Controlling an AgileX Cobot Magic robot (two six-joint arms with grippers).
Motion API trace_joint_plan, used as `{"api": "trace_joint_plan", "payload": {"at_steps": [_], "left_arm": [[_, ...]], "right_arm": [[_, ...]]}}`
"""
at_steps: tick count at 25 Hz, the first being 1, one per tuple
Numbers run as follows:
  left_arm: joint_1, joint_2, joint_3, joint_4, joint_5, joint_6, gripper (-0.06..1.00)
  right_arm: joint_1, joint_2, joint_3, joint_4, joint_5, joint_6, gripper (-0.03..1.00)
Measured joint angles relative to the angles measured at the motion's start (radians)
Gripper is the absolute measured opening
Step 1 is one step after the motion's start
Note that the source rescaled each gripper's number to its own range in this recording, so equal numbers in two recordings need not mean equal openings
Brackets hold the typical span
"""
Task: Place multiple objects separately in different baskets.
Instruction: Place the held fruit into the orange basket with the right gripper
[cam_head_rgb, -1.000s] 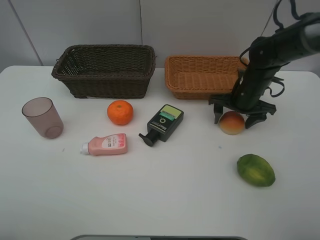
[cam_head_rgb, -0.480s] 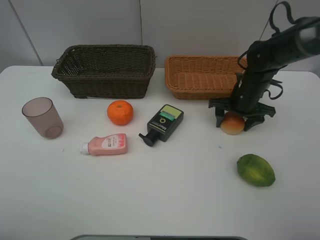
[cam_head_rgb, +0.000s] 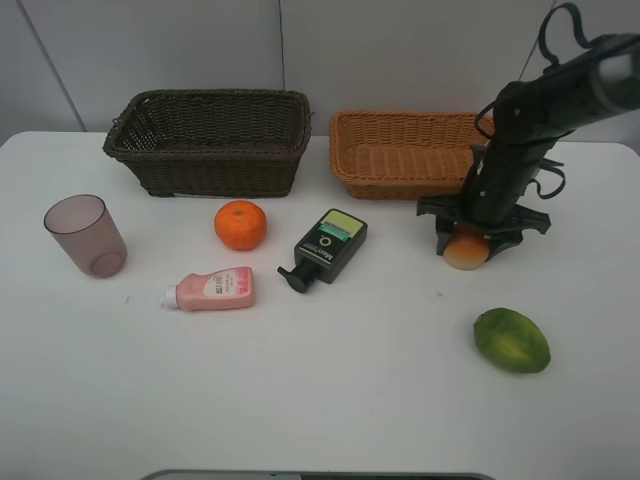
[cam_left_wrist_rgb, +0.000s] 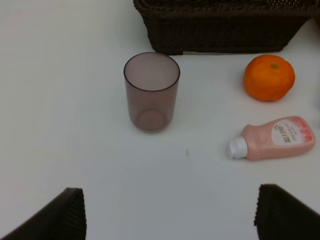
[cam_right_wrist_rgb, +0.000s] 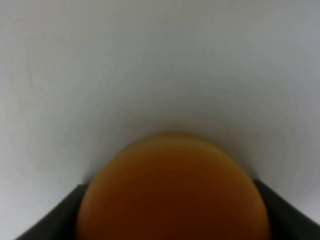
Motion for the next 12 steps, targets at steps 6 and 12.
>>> {"api": "trace_joint_plan", "payload": {"at_steps": [6, 12], "left_arm": [[0.0, 0.0, 0.0, 0.0, 0.0, 0.0, 0.81], [0.0, 0.0, 0.0, 0.0, 0.0, 0.0, 0.81]], "right_arm": [[0.0, 0.0, 0.0, 0.0, 0.0, 0.0, 0.0], [0.0, -0.004, -0.003, 0.004, -0.005, 0.0, 0.0]]}}
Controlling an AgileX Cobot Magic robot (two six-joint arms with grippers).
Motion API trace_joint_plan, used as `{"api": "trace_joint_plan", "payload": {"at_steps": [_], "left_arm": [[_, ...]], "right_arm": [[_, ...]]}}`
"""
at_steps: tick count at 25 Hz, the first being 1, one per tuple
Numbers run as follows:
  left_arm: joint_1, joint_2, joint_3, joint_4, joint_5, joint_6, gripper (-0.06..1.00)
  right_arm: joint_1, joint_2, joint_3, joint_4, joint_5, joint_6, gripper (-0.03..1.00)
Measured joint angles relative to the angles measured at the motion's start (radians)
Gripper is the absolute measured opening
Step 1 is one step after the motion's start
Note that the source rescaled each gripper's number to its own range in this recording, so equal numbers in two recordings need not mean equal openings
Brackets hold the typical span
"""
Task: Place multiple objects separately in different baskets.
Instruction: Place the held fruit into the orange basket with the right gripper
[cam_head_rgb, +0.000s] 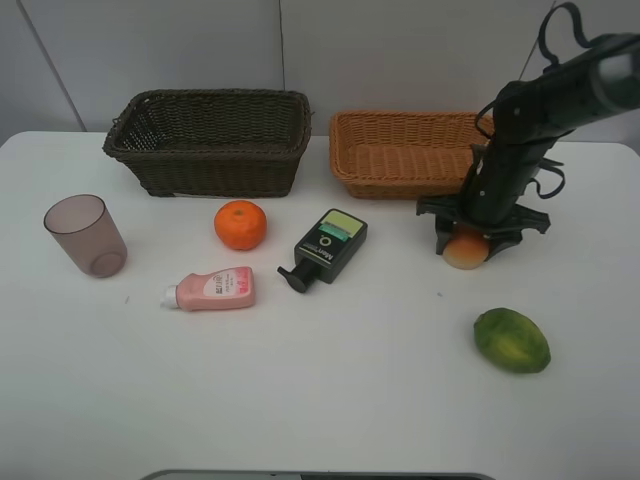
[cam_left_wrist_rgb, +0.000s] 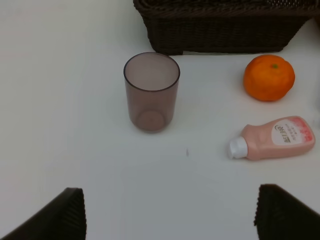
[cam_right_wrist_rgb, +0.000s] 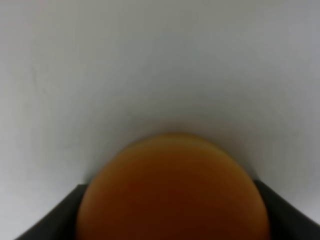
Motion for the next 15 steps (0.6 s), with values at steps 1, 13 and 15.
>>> {"api": "trace_joint_plan", "payload": {"at_steps": [1, 13, 15], "left_arm": [[0.0, 0.0, 0.0, 0.0, 0.0, 0.0, 0.81], [0.0, 0.0, 0.0, 0.0, 0.0, 0.0, 0.81], [0.0, 0.0, 0.0, 0.0, 0.0, 0.0, 0.81]], "right_arm": [[0.0, -0.002, -0.004, 0.003, 0.002, 0.0, 0.0], [0.0, -0.102, -0.153, 0.019, 0.316, -0.114, 0.0], [0.0, -0.104, -0.205, 0.025, 0.379, -0.172, 0.0]]}}
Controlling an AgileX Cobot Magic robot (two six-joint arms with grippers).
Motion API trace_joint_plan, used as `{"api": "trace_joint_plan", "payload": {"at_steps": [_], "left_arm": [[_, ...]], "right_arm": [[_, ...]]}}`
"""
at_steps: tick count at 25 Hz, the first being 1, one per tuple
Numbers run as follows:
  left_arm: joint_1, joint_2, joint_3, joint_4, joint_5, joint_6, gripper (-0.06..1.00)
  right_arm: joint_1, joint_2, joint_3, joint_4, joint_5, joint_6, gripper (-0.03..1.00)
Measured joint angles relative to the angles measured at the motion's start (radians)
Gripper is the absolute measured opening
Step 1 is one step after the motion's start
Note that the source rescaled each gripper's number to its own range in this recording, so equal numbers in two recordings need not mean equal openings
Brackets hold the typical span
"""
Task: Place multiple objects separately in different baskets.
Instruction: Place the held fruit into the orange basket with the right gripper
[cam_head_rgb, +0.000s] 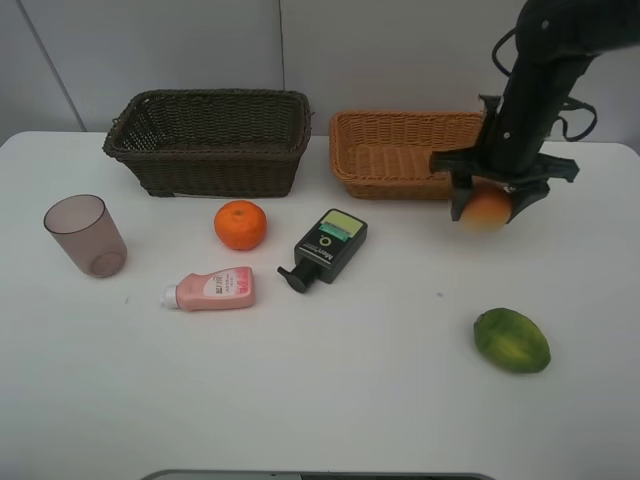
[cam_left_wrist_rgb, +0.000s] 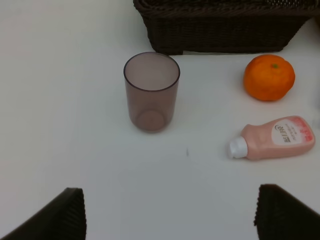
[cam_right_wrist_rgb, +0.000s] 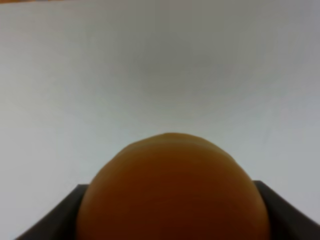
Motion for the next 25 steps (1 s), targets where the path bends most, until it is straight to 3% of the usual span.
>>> {"api": "trace_joint_plan", "payload": {"at_steps": [7, 14, 19, 25], "left_arm": [[0.0, 0.0, 0.0, 0.0, 0.0, 0.0, 0.81], [0.0, 0.0, 0.0, 0.0, 0.0, 0.0, 0.81], [0.0, 0.0, 0.0, 0.0, 0.0, 0.0, 0.81], [0.0, 0.0, 0.0, 0.0, 0.0, 0.0, 0.81]], "right_arm": [[0.0, 0.016, -0.19, 0.064, 0.054, -0.138, 0.0], [0.0, 0.164, -0.446, 0.026, 0.123, -0.187, 0.0], [0.0, 0.278, -0.625, -0.017, 0.126, -0.196, 0.0], [-0.001, 0.388, -0.694, -0.037, 0.081, -0.196, 0.0]]}}
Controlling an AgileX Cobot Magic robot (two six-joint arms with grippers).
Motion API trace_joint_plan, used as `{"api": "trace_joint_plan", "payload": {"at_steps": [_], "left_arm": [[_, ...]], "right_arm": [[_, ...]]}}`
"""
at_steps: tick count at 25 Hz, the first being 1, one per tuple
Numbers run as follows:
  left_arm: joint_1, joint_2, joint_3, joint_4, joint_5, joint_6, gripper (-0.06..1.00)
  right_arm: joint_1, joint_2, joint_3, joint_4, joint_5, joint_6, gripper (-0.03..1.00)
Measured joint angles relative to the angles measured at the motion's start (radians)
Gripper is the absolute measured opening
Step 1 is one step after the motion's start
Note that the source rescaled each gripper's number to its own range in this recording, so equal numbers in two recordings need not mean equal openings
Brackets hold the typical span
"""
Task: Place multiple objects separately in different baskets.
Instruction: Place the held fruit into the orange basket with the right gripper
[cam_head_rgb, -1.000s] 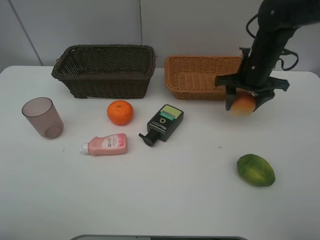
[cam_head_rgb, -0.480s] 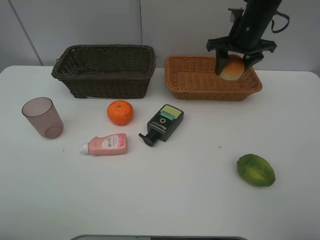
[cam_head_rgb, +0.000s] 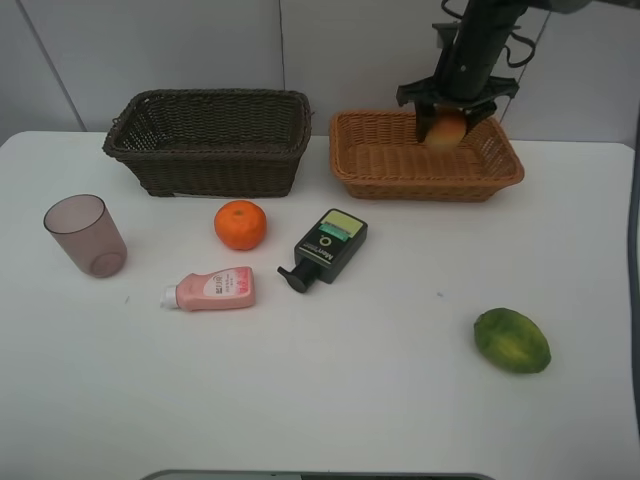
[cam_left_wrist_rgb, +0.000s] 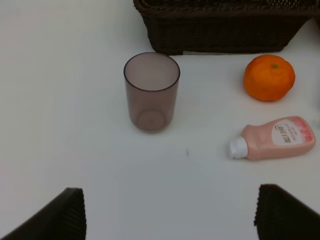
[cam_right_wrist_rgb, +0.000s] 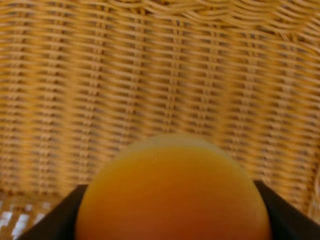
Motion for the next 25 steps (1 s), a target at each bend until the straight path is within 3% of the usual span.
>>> {"api": "trace_joint_plan", "payload": {"at_steps": [8, 18, 19, 22, 23, 25], "left_arm": [[0.0, 0.0, 0.0, 0.0, 0.0, 0.0, 0.81], [0.0, 0.0, 0.0, 0.0, 0.0, 0.0, 0.81], [0.0, 0.0, 0.0, 0.0, 0.0, 0.0, 0.81], [0.0, 0.0, 0.0, 0.0, 0.0, 0.0, 0.81], [0.0, 0.0, 0.0, 0.0, 0.0, 0.0, 0.81], [0.0, 0.0, 0.0, 0.0, 0.0, 0.0, 0.81]], "right_arm": [[0.0, 0.082, 0.0, -0.001, -0.128, 0.0, 0.0], [0.0, 0.123, 0.0, -0.039, -0.189, 0.046, 0.02], [0.0, 0.123, 0.0, -0.042, -0.194, 0.049, 0.14], [0.0, 0.123, 0.0, -0.045, -0.204, 0.05, 0.71], [0.0, 0.123, 0.0, -0.045, -0.204, 0.05, 0.81], [0.0, 0.118, 0.0, -0.045, -0.204, 0.05, 0.92]]}}
